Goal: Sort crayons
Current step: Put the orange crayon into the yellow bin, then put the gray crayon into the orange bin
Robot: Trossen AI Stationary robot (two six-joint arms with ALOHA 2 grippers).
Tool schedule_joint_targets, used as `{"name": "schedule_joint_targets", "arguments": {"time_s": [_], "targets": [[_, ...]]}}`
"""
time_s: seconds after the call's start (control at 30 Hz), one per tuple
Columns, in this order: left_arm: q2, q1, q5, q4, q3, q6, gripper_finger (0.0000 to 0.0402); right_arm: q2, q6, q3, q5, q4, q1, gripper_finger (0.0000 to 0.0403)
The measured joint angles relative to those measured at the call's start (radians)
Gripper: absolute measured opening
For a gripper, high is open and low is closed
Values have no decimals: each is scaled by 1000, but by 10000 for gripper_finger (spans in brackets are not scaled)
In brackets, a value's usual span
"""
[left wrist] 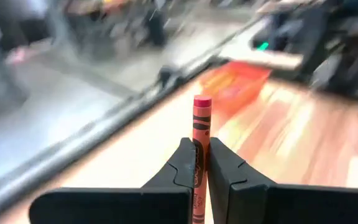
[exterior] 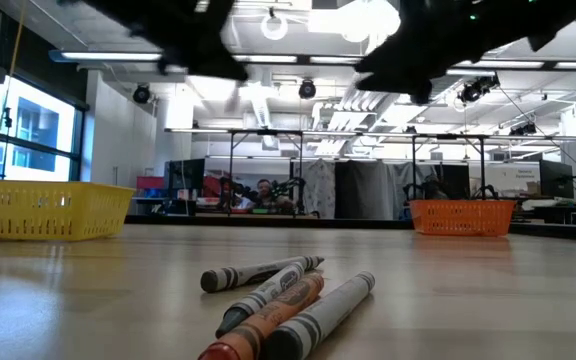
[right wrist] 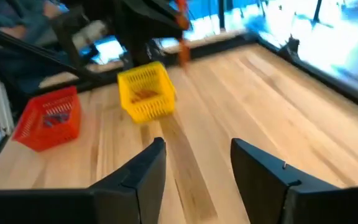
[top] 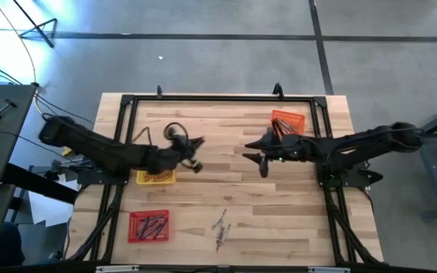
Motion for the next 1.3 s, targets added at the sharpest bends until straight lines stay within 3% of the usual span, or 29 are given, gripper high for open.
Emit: {"name": "schedule_joint_targets", "arguments": {"time_s": [0.1,0.23,0.33,0.47,0.63,0.9,1.1,1.3], "targets": [[-135,-65,-42,-395,0,-331,3,-53,47,0,18,-112,0,167],[-260,-148,37,-832,0,-797,4,-67,69,0,60,-172,0,159],[-284,-193,133,-1069,0,-1046,4,-57,69,0,79,-176,-1,156],[-261,-219,262,-1255,-1,-1234,5,-40,71,0,86,-176,-1,154],[-198,-224,367,-1316,-2,-1275,5,-30,107,0,86,-177,-1,154],[-85,-224,407,-1331,-2,-1278,9,-30,107,0,86,-176,-1,154],[-32,-223,402,-1331,-2,-1282,38,-30,102,0,85,-176,-1,154],[-35,-223,468,-1331,-2,-1241,77,-30,105,0,84,-182,-1,154]]}}
